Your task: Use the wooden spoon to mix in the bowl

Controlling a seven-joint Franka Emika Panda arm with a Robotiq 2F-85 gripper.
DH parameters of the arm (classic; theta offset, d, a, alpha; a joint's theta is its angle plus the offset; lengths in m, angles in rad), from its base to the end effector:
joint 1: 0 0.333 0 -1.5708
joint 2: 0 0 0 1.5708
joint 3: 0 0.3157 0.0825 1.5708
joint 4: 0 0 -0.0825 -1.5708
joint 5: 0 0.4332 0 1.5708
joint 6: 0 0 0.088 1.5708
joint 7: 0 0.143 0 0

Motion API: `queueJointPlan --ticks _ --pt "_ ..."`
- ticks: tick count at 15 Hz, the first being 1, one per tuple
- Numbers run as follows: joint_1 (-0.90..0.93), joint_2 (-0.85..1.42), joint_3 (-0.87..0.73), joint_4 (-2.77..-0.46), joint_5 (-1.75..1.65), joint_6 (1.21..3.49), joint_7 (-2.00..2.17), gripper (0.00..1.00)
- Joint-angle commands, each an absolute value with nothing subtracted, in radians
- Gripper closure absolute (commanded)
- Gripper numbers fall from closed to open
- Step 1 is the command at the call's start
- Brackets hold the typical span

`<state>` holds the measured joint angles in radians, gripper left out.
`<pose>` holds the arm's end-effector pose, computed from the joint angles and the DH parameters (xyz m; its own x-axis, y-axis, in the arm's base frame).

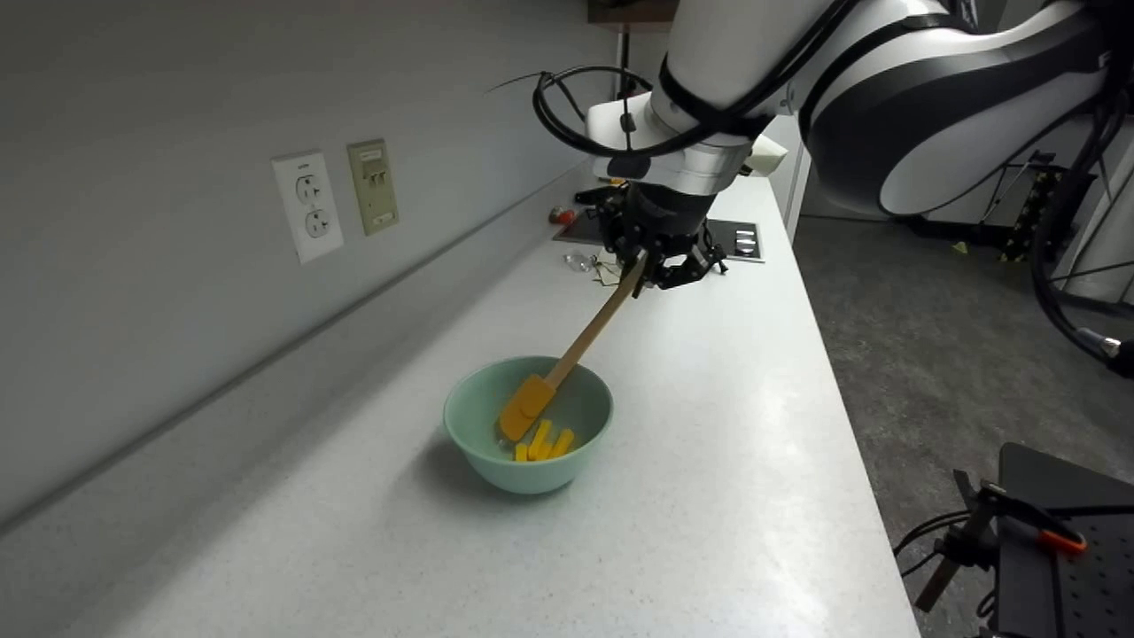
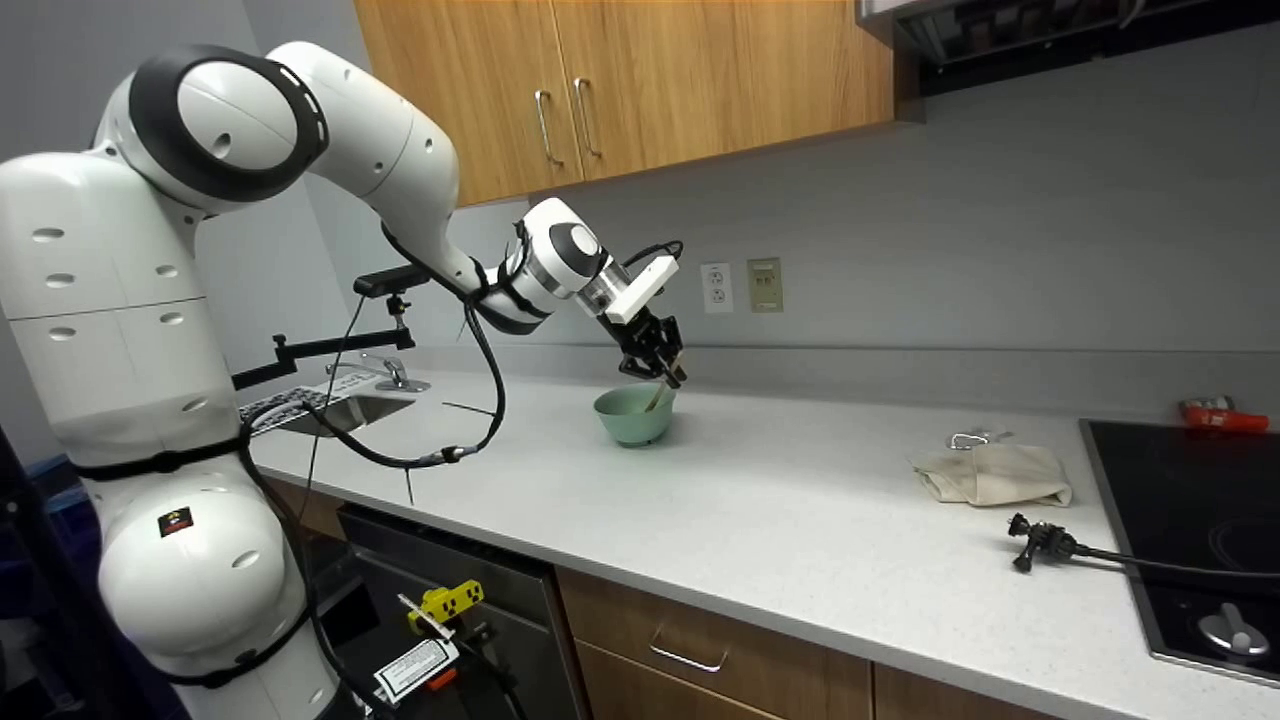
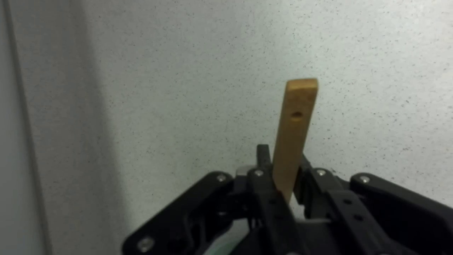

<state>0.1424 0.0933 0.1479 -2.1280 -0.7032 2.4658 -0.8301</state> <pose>0.6068 0.1669 0.3299 0.0191 0.9528 -0.3031 0.9021 0.1143 0.4161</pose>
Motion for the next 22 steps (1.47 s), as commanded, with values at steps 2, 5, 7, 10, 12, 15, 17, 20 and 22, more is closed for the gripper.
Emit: queueJointPlan --ticks 2,5,7,10,12,15,17,20,22 --pt "0.153 0.094 0.152 -2.146 -0.762 2.455 -0.831 0.96" --pt "0.154 0.104 0.150 -2.147 -0.790 2.446 -0.823 0.96" --pt "0.159 0.102 0.157 -2.155 -0.780 2.457 -0.810 0.96" --pt "0.169 0.104 0.174 -2.152 -0.743 2.452 -0.786 0.96" --pt "0.174 0.113 0.188 -2.135 -0.696 2.436 -0.771 0.96" --pt "0.174 0.113 0.196 -2.123 -0.628 2.426 -0.776 0.96" --pt "0.168 0.103 0.193 -2.127 -0.605 2.437 -0.795 0.96" --pt "0.159 0.089 0.182 -2.133 -0.601 2.464 -0.810 0.96" --pt "0.154 0.080 0.172 -2.131 -0.631 2.472 -0.817 0.96"
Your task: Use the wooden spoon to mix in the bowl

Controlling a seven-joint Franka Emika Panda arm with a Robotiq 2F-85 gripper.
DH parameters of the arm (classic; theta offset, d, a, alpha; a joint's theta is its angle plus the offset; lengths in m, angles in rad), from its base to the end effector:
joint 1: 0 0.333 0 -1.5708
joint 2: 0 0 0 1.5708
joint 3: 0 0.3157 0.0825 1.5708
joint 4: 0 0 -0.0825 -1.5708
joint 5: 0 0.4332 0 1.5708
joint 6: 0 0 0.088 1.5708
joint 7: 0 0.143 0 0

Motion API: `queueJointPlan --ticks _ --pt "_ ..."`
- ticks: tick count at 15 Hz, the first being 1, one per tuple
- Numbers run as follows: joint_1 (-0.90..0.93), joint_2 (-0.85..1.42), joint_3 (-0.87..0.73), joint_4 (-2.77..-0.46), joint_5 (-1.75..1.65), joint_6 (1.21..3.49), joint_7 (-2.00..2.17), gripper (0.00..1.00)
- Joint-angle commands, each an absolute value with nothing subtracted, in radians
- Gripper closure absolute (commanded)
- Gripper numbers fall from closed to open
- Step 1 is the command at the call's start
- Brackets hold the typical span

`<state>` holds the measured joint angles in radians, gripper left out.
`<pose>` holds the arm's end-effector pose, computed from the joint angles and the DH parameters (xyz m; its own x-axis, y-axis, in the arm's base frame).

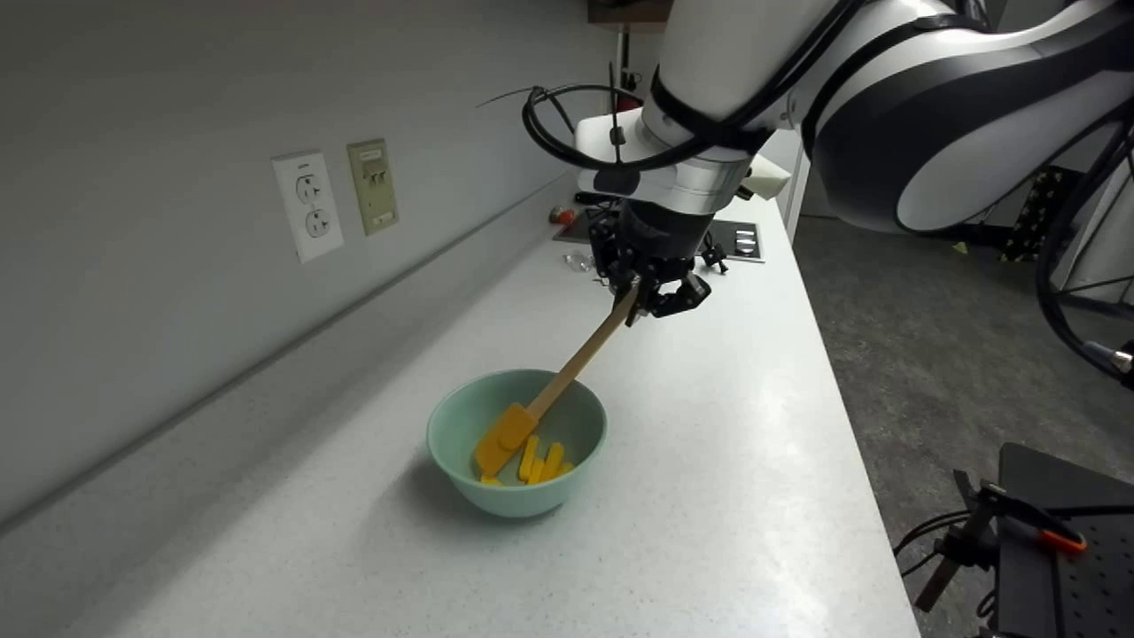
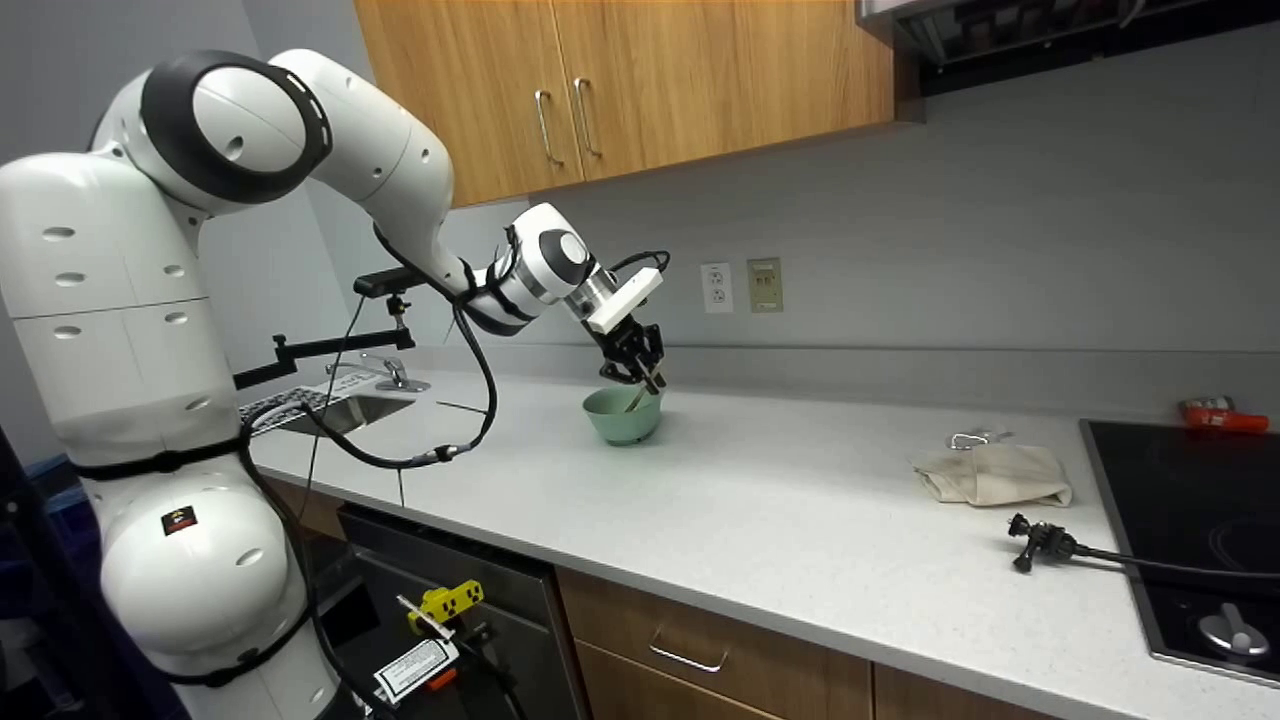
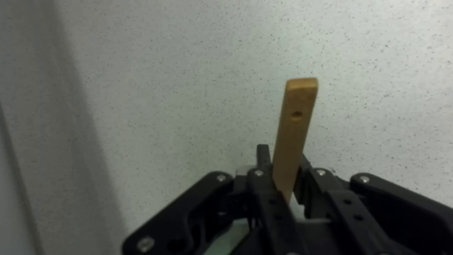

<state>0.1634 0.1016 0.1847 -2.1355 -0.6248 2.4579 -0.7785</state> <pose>0.5924 0.2009 0.3197 0.0492 0.9716 -0.2316 0.9166 0.0483 0.3969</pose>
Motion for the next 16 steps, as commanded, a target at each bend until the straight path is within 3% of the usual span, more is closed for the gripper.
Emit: queueJointPlan --ticks 1,9,16 --pt "0.151 0.075 0.167 -2.132 -0.648 2.480 -0.822 0.96" --pt "0.157 0.080 0.149 -2.130 -0.807 2.472 -0.813 0.96" --pt "0.182 0.095 0.198 -2.116 -0.673 2.396 -0.824 0.96"
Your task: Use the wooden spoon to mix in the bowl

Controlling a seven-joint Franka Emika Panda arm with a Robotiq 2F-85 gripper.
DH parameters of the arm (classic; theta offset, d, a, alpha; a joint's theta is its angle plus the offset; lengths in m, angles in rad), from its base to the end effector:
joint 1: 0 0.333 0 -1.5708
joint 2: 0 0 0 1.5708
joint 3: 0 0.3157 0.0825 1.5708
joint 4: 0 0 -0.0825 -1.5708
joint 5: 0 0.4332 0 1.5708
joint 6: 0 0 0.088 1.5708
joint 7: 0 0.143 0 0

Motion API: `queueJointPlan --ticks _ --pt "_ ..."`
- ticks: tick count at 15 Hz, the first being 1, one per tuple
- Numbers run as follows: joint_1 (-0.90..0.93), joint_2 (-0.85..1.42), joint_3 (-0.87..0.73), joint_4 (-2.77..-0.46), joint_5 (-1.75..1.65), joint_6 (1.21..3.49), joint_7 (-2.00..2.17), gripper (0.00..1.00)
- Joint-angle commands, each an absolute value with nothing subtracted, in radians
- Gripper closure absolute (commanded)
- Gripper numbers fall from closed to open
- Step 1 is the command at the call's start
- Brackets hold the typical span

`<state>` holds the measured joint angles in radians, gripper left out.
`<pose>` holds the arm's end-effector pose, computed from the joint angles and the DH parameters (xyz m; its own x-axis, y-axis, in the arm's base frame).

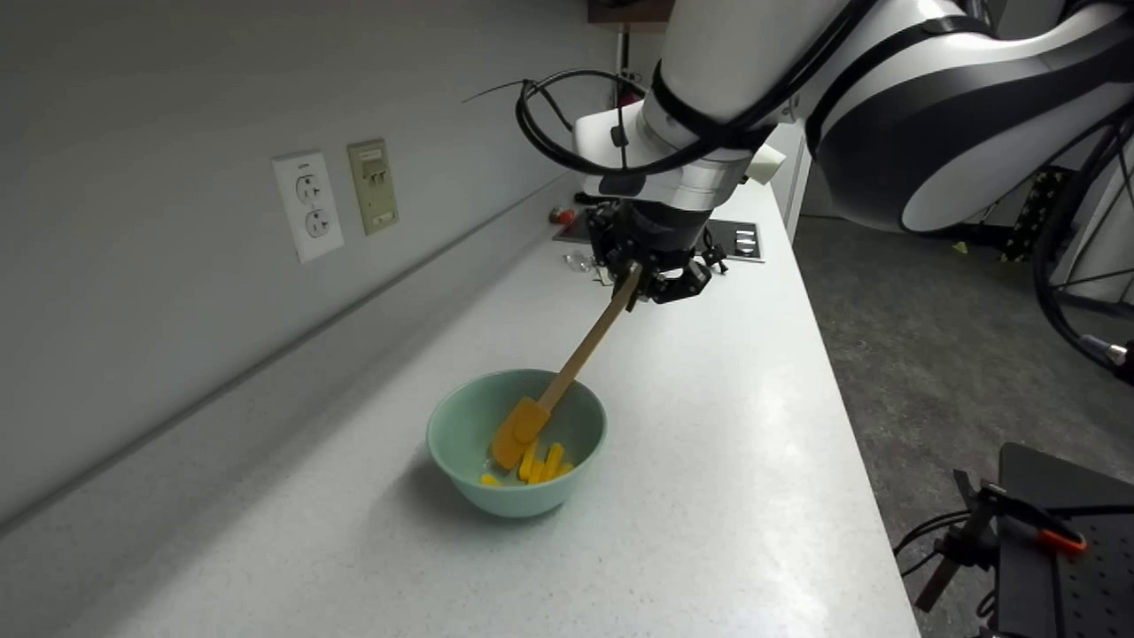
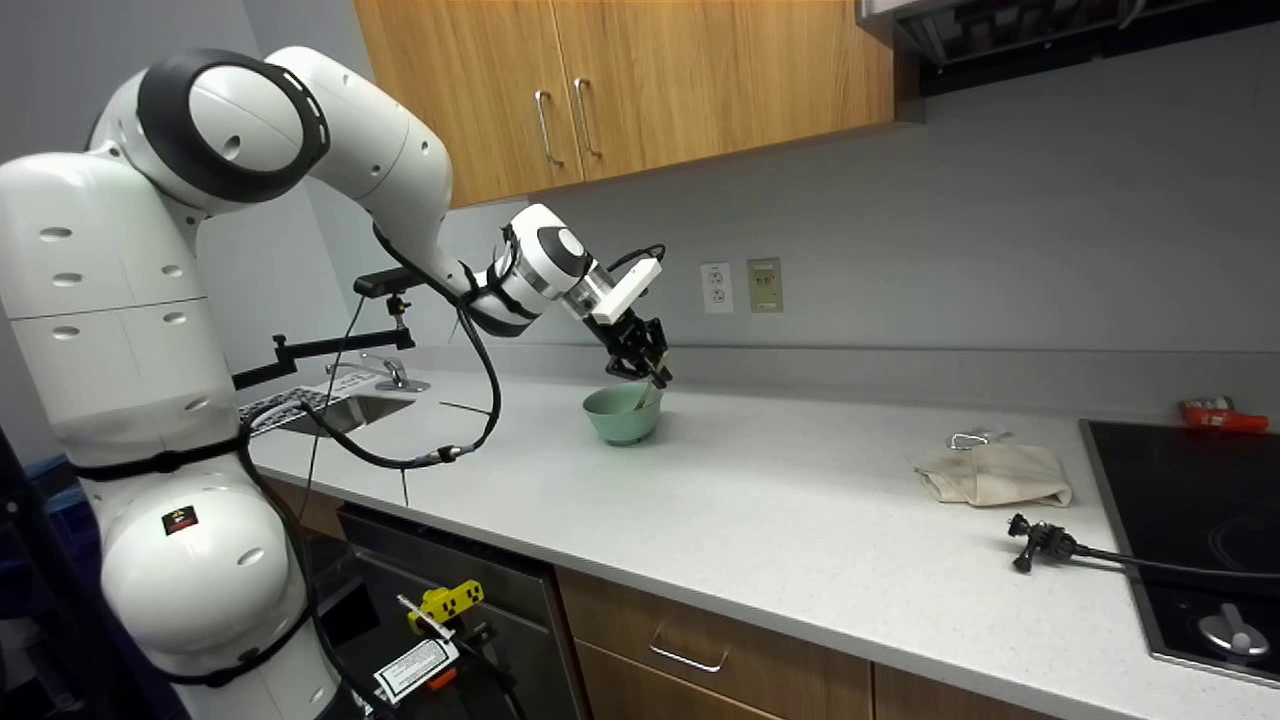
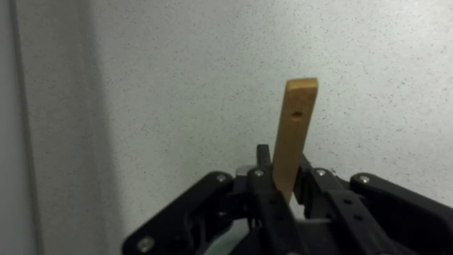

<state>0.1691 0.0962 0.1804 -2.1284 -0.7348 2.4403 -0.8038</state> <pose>0.5950 0.1986 0.3263 -0.0225 0.9446 -0.3274 0.8975 0.1633 0.4096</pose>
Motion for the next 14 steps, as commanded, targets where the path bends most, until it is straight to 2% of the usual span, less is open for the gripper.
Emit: queueJointPlan --ticks 1,14 --pt "0.185 0.095 0.204 -2.115 -0.651 2.384 -0.826 0.96" --pt "0.155 0.061 0.171 -2.093 -0.504 2.371 -0.864 0.96"
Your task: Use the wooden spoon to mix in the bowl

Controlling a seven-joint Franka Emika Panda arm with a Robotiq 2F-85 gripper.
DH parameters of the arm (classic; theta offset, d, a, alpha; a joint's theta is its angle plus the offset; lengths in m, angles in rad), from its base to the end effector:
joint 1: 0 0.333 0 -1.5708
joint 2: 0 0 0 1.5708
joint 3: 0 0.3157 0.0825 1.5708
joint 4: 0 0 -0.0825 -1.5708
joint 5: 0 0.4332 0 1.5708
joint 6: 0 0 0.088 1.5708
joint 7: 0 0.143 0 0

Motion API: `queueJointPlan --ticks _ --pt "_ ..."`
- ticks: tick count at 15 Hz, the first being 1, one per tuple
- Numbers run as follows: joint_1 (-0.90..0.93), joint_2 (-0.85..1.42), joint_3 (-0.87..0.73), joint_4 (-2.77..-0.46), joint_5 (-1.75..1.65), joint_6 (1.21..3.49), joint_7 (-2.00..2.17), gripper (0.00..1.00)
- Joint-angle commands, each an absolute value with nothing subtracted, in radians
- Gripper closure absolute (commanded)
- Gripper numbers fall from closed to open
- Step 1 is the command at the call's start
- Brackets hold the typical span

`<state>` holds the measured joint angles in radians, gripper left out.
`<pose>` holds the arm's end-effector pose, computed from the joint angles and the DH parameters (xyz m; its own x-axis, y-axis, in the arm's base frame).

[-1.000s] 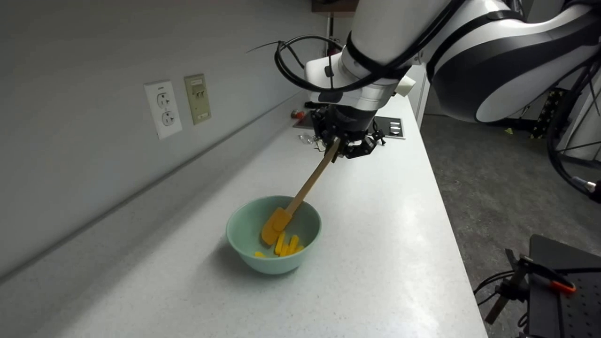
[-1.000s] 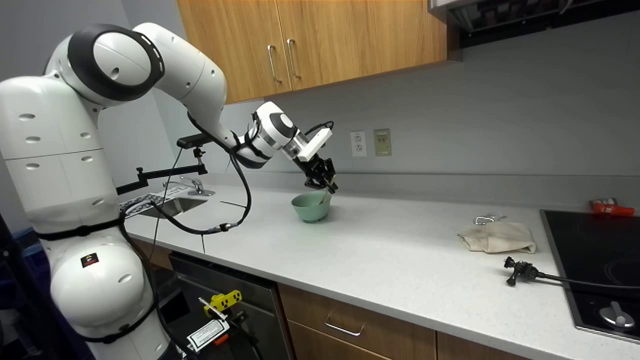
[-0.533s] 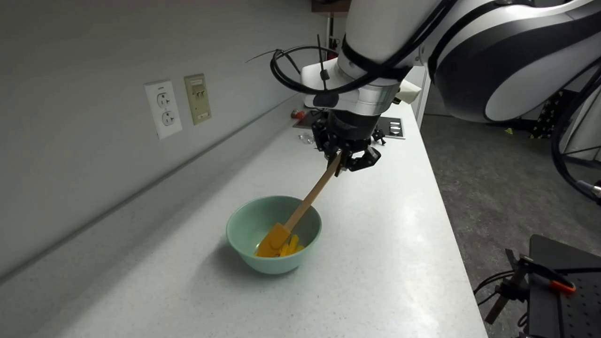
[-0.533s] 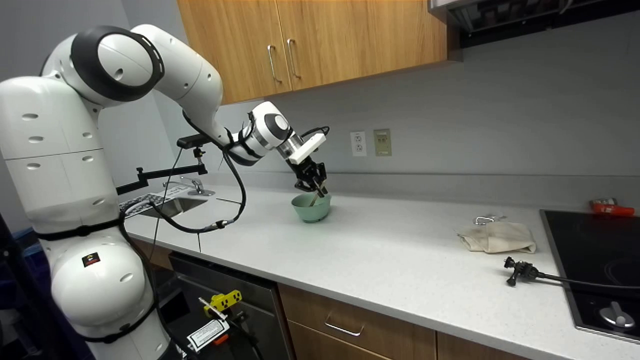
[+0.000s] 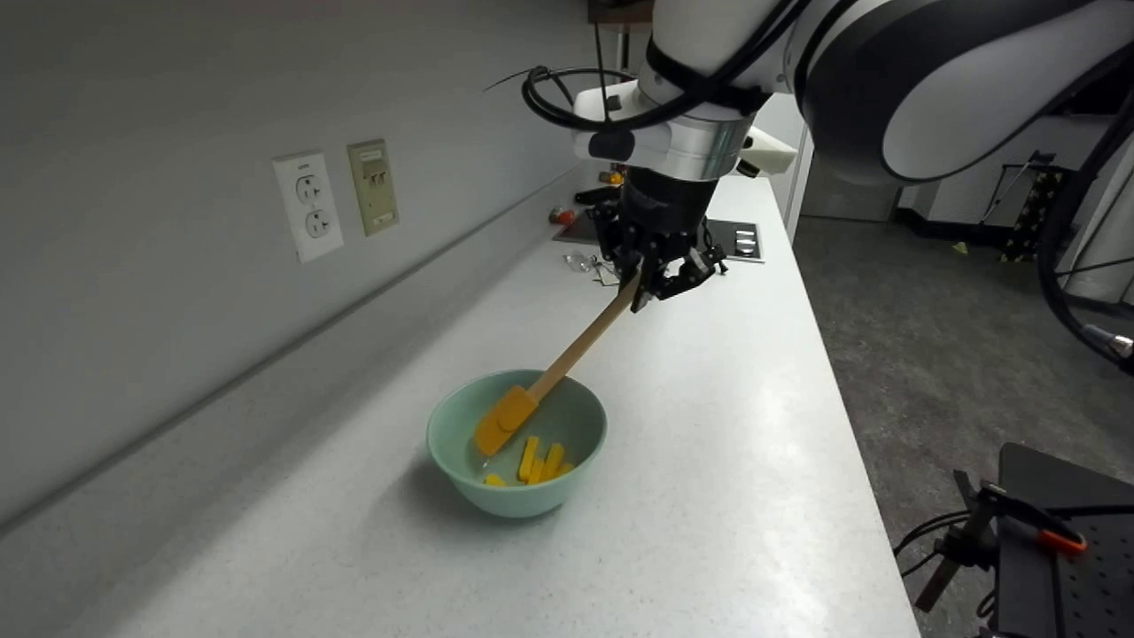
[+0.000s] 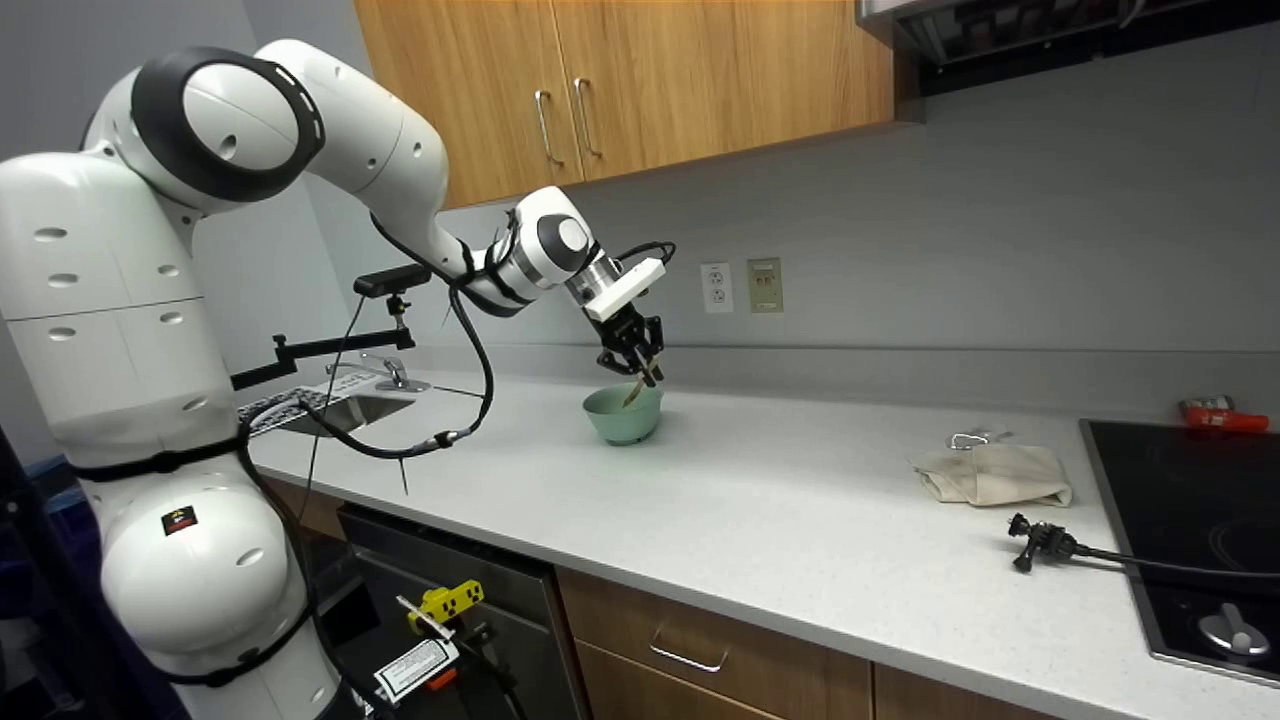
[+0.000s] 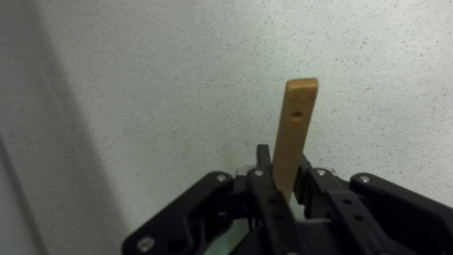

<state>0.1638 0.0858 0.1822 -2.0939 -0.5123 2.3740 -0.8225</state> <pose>0.5973 0.1960 0.3414 0.1027 0.9743 -0.2006 0.9343 -0.0253 0.3555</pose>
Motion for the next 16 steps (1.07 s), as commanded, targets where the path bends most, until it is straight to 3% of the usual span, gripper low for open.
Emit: queueJointPlan --ticks 1,16 --pt "0.154 0.062 0.165 -2.097 -0.530 2.374 -0.857 0.96" --pt "0.211 0.127 0.209 -2.060 -0.677 2.356 -0.795 0.96"
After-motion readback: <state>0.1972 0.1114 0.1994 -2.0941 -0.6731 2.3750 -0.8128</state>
